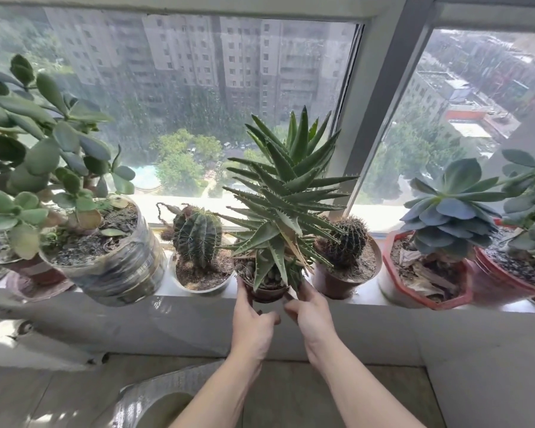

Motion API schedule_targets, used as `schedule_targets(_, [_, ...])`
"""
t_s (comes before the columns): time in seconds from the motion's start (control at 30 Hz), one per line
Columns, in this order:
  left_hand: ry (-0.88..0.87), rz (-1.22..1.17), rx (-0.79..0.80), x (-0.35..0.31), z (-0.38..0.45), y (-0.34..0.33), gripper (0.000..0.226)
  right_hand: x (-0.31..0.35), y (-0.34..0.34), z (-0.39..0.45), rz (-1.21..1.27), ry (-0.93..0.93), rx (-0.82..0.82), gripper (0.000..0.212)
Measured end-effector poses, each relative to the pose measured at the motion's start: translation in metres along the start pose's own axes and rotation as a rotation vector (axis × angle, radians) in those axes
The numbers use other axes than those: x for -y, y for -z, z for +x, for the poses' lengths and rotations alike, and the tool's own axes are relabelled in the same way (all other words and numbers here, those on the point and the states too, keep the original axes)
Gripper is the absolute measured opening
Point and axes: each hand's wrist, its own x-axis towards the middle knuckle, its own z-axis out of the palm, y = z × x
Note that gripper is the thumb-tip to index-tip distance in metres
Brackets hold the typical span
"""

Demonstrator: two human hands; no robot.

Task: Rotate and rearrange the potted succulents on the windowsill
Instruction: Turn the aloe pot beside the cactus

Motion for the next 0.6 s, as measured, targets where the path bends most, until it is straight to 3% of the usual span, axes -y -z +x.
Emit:
schedule_targets(0.37, [0.053,0.021,0.062,-0.01,-0.006,0.019,0.099,-0.015,-0.014,-0.008,0.016,-0.084,-0.047,0.058])
schedule_targets(0.5, [0.155,0.052,0.025,0.001,-0.006,0.03,0.081,-0.029,-0.02,-0.02,-0.031,-0.238,-0.181,0.03])
schedule_targets(0.6, [0.246,-0.003,-0.156,0.007,0.0,0.052,0.069,-0.038,-0.038,-0.035,-0.044,-0.324,-0.051,0.011])
